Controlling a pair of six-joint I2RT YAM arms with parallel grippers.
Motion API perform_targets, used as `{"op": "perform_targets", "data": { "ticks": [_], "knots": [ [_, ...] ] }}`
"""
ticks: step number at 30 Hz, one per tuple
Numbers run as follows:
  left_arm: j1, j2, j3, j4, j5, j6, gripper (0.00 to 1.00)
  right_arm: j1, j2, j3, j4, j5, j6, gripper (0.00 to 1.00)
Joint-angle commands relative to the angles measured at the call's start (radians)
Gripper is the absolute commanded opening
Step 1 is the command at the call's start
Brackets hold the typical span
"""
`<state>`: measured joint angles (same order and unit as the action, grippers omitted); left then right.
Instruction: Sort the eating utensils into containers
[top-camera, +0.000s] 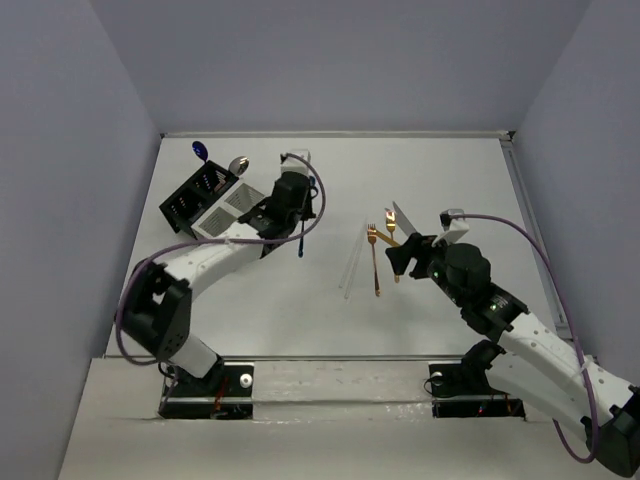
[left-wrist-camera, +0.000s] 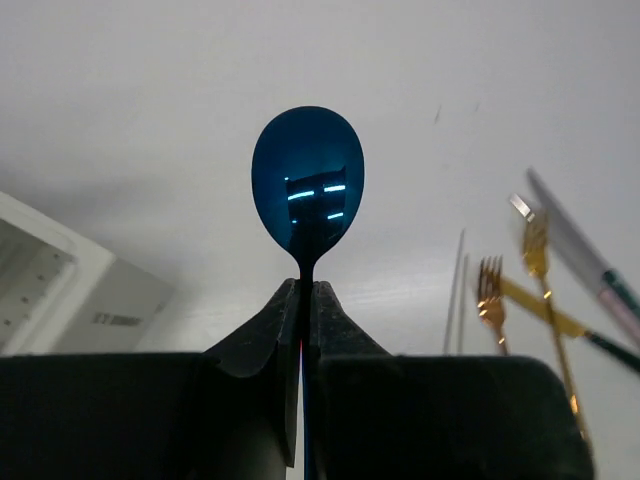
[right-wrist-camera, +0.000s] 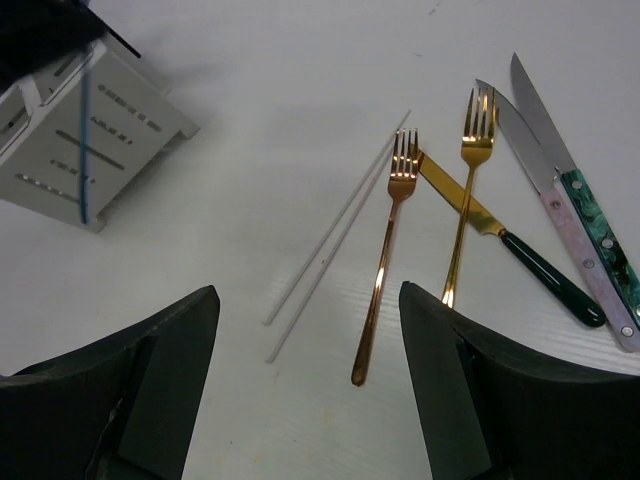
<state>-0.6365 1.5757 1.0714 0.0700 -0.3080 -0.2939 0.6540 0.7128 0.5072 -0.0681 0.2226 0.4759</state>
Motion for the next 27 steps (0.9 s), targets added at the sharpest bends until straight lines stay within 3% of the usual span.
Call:
{"op": "perform_targets", "data": {
  "ticks": [1,7,12,20,27],
  "knots": [
    [0.076,-0.241,0.027,0.083,-0.065,-0.030,0.00,-0.002,-0.019,-0.007,0.057,-0.026,-0.002,0.78],
    [0.320,-0.364,0.004,0.181,-0.048,0.007,0.00,-0.002,-0.044,-0.021,0.093,-0.046,0.003,0.79],
    [0.454,-0.297,0.007,0.296,-0.037,0.119,0.00,-0.002,-0.056,-0.035,0.102,-0.052,0.004,0.79],
    [0.537,-0.111,0.079,0.491,-0.080,0.213,0.00,-0.002,-0.058,-0.067,0.149,-0.069,0.006,0.79],
    [0.580,0.038,0.162,0.545,-0.095,0.288,0.00,-0.002,-0.029,-0.088,0.198,-0.091,0.000,0.80]
  ]
}}
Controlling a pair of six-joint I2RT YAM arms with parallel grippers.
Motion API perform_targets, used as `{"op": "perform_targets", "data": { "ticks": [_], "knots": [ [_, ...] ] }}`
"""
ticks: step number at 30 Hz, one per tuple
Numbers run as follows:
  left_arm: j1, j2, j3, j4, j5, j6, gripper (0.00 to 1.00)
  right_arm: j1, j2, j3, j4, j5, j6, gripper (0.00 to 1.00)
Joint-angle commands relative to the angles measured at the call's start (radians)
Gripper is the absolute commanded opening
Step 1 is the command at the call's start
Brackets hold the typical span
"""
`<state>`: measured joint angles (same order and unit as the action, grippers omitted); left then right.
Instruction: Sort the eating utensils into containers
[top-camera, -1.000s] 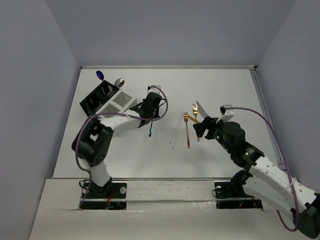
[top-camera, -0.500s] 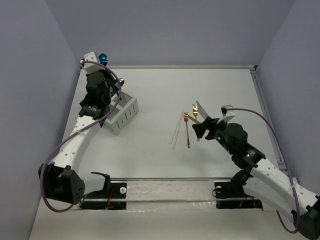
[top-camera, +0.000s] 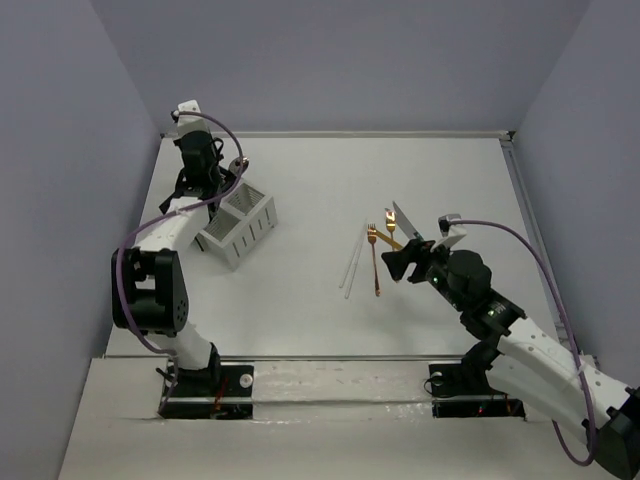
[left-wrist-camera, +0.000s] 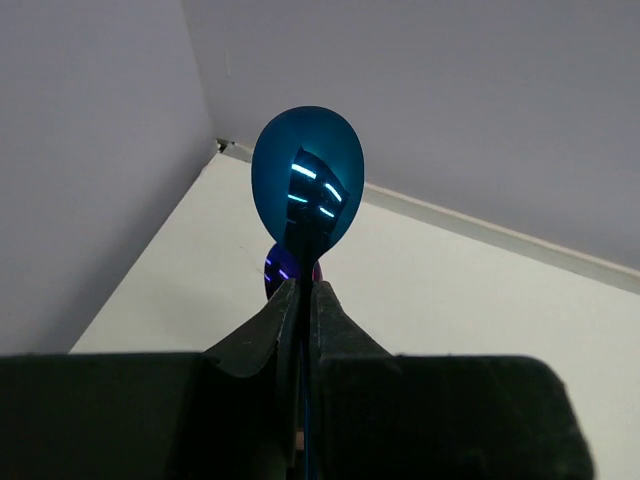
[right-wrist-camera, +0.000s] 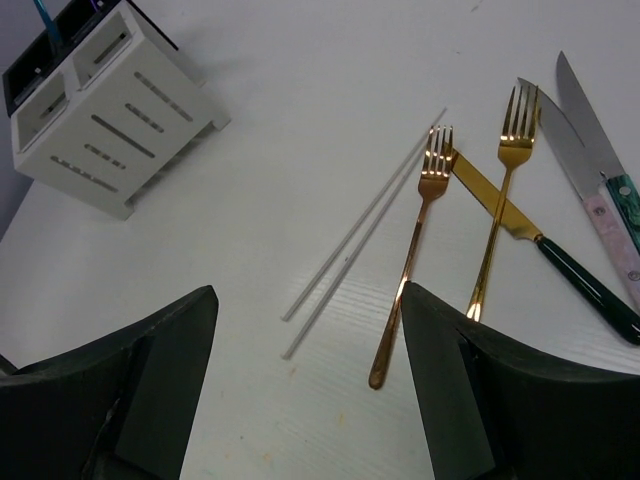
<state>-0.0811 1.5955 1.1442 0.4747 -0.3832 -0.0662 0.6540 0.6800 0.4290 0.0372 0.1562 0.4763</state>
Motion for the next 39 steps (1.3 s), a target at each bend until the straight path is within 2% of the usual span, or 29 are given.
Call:
{"op": "perform_targets", "data": {
  "ticks": [1,10,18,20,22,23,24,34,36,38,39],
  "knots": [
    [0.033,0.026,0.094,0.146,-0.019,0.060,0.00,-0.002,0.003,-0.015,0.104,-0.027,-0.002,0.80],
    [0.043,0.115,0.126,0.234,-0.026,0.146,0.00,-0.002,-0.010,-0.038,0.150,-0.055,-0.010,0.80],
    [0.043,0.158,0.065,0.320,-0.035,0.131,0.00,-0.002,-0.023,-0.049,0.168,-0.057,-0.015,0.80],
    [0.043,0.155,0.037,0.334,-0.046,0.123,0.00,-0.002,-0.020,-0.049,0.171,-0.058,-0.015,0.83],
    [0.043,0.144,0.017,0.351,-0.046,0.111,0.00,-0.002,-0.017,-0.047,0.174,-0.063,-0.016,0.90],
    [0.043,0.141,0.014,0.349,-0.045,0.108,0.00,-0.002,-0.017,-0.047,0.174,-0.063,-0.015,0.98],
    [0.043,0.139,0.009,0.349,-0.045,0.105,0.00,-0.002,-0.016,-0.049,0.176,-0.064,-0.015,1.00],
    [0.043,0.118,-0.031,0.355,-0.049,0.074,0.00,-0.002,-0.034,-0.052,0.171,-0.064,-0.015,1.00],
    [0.043,0.112,-0.037,0.355,-0.049,0.071,0.08,-0.002,-0.034,-0.052,0.171,-0.063,-0.015,1.00],
    [0.043,0.100,-0.041,0.355,-0.059,0.071,0.25,-0.002,-0.033,-0.050,0.170,-0.061,-0.013,1.00],
    [0.032,0.095,-0.044,0.355,-0.063,0.072,0.44,-0.002,-0.033,-0.052,0.168,-0.061,-0.013,1.00]
  ]
}}
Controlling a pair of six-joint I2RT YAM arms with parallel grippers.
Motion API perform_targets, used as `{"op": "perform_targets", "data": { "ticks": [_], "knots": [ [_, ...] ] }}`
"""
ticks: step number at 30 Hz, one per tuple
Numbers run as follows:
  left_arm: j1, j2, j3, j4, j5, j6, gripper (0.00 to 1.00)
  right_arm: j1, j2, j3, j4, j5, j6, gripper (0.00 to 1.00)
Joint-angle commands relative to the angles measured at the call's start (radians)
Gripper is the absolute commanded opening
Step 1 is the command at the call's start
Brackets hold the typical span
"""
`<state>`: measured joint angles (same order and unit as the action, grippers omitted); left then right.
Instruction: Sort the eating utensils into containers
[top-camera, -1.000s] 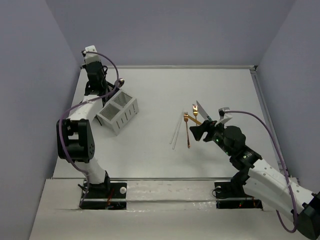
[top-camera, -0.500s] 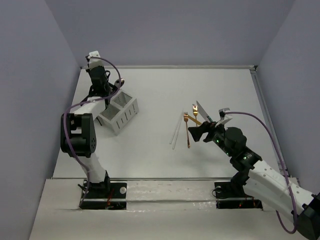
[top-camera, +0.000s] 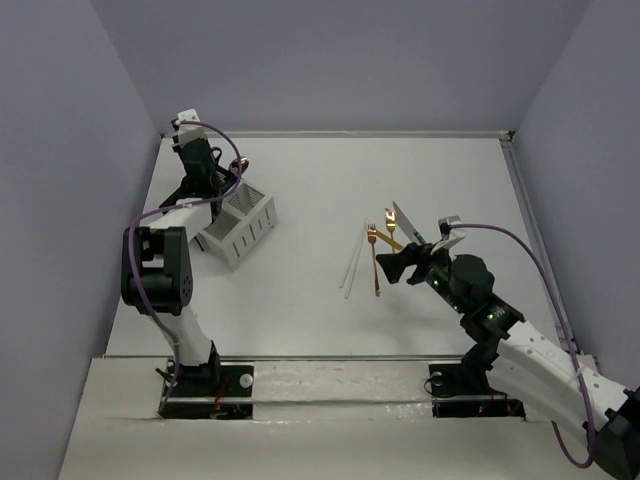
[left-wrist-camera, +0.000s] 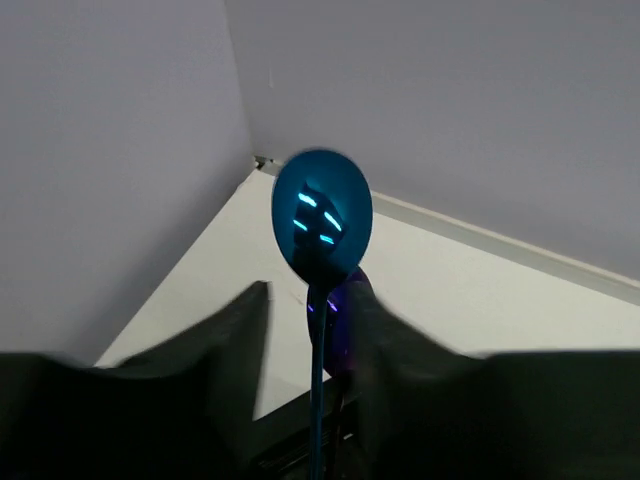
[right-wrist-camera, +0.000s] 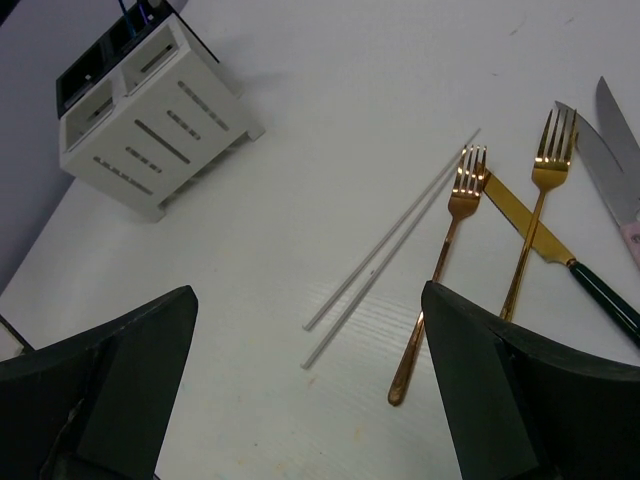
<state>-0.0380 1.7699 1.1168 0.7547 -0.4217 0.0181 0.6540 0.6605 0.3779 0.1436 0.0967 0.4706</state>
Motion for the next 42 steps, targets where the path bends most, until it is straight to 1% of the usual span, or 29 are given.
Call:
{"op": "perform_targets", "data": {
  "ticks": [1,2,3,6,9,11,13,14,16,17,18,19,20,21,22,23,24,25,26,27,28,30,31,33,34,36,38,39,42],
  "knots": [
    [-0.020,-0.093,-0.020,0.075,-0.029,-0.010,0.52,-0.002,-0.013,0.000,0.062,0.001,-0.007,1.00],
    [-0.020,-0.101,-0.023,0.077,-0.034,-0.007,0.58,-0.002,-0.013,0.001,0.062,0.001,-0.007,1.00],
    [-0.029,-0.116,-0.025,0.074,-0.045,-0.001,0.69,-0.002,-0.013,0.001,0.059,0.003,-0.007,1.00],
    [-0.039,-0.151,-0.020,0.055,-0.057,-0.001,0.83,-0.002,-0.013,0.001,0.057,0.006,-0.007,1.00],
    [-0.060,-0.203,-0.011,0.028,-0.065,-0.003,0.87,-0.002,-0.018,0.001,0.053,0.011,-0.006,1.00],
    [-0.072,-0.230,0.003,0.003,-0.063,-0.004,0.87,-0.002,-0.018,0.003,0.050,0.011,-0.006,1.00],
    [-0.091,-0.273,0.040,-0.058,-0.052,-0.012,0.87,-0.002,-0.016,0.006,0.040,0.017,-0.003,1.00],
    [-0.117,-0.286,0.079,-0.130,-0.048,-0.014,0.87,-0.002,-0.016,0.007,0.034,0.023,0.000,1.00],
    [-0.158,-0.312,0.147,-0.219,-0.017,-0.059,0.84,-0.002,-0.016,0.016,0.010,0.055,0.006,1.00],
    [-0.186,-0.320,0.172,-0.318,-0.005,-0.070,0.82,-0.002,-0.016,0.021,-0.002,0.070,0.010,1.00],
    [-0.254,-0.326,0.192,-0.369,0.000,-0.082,0.80,-0.002,-0.019,0.024,-0.015,0.086,0.011,1.00],
    [-0.291,-0.340,0.211,-0.421,0.006,-0.099,0.77,-0.002,-0.028,0.029,-0.028,0.115,0.016,1.00],
    [-0.360,-0.348,0.230,-0.515,0.035,-0.159,0.71,-0.002,-0.035,0.033,-0.051,0.129,0.020,1.00],
    [-0.361,-0.354,0.233,-0.556,0.058,-0.203,0.71,-0.002,-0.044,0.036,-0.061,0.142,0.023,1.00],
    [-0.423,-0.374,0.224,-0.589,0.090,-0.252,0.63,-0.002,-0.065,0.041,-0.088,0.170,0.028,1.00],
    [-0.453,-0.385,0.174,-0.603,0.125,-0.298,0.61,-0.002,-0.077,0.044,-0.102,0.187,0.026,1.00],
    [-0.489,-0.395,0.140,-0.615,0.171,-0.384,0.55,-0.002,-0.091,0.047,-0.119,0.211,0.026,1.00],
    [-0.528,-0.400,0.103,-0.618,0.173,-0.423,0.54,-0.002,-0.104,0.055,-0.137,0.260,0.029,1.00],
    [-0.609,-0.391,0.045,-0.621,0.172,-0.455,0.54,-0.002,-0.133,0.076,-0.194,0.280,0.033,1.00],
    [-0.649,-0.376,0.025,-0.643,0.143,-0.487,0.53,-0.002,-0.150,0.088,-0.217,0.297,0.036,1.00],
    [-0.719,-0.334,0.003,-0.646,0.138,-0.548,0.53,-0.002,-0.166,0.101,-0.258,0.317,0.039,1.00],
    [-0.778,-0.282,-0.023,-0.649,0.120,-0.613,0.53,-0.002,-0.223,0.142,-0.294,0.331,0.037,1.00],
    [-0.801,-0.227,-0.023,-0.640,0.120,-0.641,0.53,-0.002,-0.240,0.156,-0.309,0.348,0.033,1.00],
    [-0.855,-0.169,0.017,-0.641,0.100,-0.694,0.52,-0.002,-0.283,0.191,-0.355,0.368,0.020,1.00],
    [-0.868,-0.109,0.037,-0.649,0.083,-0.704,0.49,-0.002,-0.295,0.217,-0.364,0.377,0.017,1.00],
    [-0.902,-0.028,0.099,-0.672,0.077,-0.737,0.46,-0.002,-0.317,0.240,-0.369,0.371,0.013,0.99],
    [-0.928,0.020,0.168,-0.689,0.072,-0.760,0.45,-0.002,-0.315,0.256,-0.383,0.368,0.016,1.00],
    [-0.950,0.043,0.191,-0.728,0.042,-0.773,0.44,-0.002,-0.312,0.260,-0.386,0.368,0.014,0.99],
    [-0.980,0.129,0.232,-0.752,0.000,-0.828,0.42,-0.002,-0.303,0.259,-0.381,0.367,0.013,0.99]
  ]
}}
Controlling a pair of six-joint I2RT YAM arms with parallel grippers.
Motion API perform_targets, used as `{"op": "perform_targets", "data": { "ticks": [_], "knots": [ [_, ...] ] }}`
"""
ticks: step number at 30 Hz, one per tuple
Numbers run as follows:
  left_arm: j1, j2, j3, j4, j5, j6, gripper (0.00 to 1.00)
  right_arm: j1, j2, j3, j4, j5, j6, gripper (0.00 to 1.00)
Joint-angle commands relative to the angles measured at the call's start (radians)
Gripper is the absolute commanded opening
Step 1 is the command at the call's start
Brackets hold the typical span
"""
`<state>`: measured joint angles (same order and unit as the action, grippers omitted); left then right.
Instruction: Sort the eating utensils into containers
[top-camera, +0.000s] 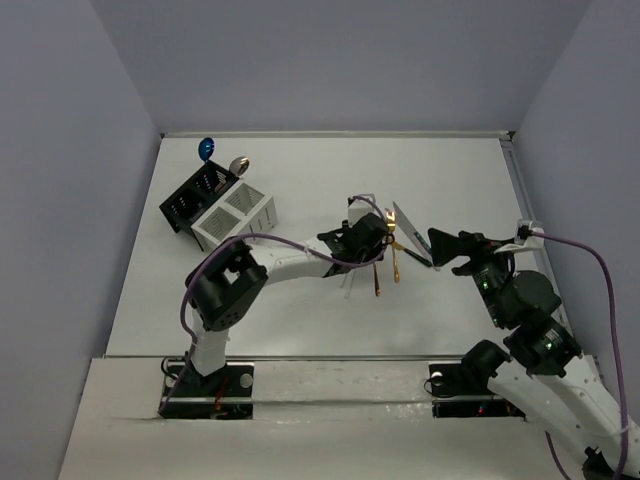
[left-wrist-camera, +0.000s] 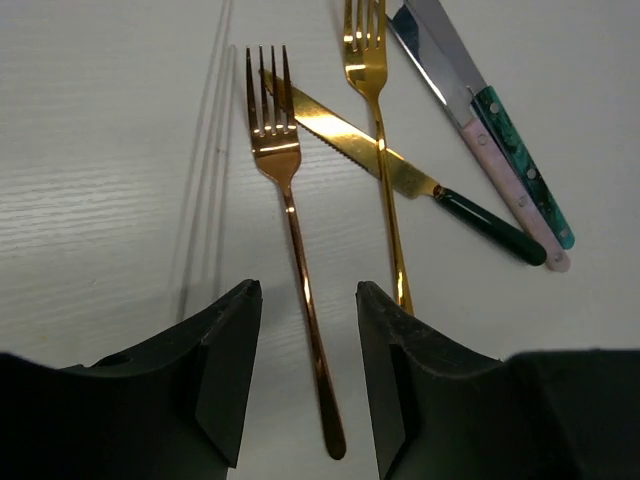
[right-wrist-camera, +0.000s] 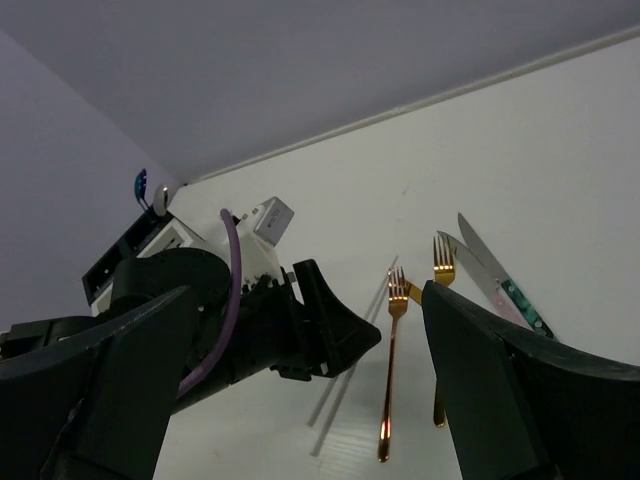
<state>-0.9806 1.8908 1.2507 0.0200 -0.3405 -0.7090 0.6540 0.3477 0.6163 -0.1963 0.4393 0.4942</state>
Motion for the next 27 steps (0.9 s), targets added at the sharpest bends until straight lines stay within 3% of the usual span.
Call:
{"op": "perform_targets", "data": {
  "ticks": [1,13,27],
  "knots": [
    [-0.038,0.019,0.105,-0.018,-0.083,-0.112,0.42,-0.002,0.010,0.016,-0.035,0.022,-0.009,0.99],
    [-0.049,0.159,0.207,-0.134,-0.160,-0.138,0.30,-0.002,0.005,-0.016,-0.011,-0.037,-0.011,0.99],
    [-0.049,0.266,0.282,-0.167,-0.207,-0.101,0.25,-0.002,0.013,-0.043,0.024,-0.071,-0.028,0.99]
  ]
}}
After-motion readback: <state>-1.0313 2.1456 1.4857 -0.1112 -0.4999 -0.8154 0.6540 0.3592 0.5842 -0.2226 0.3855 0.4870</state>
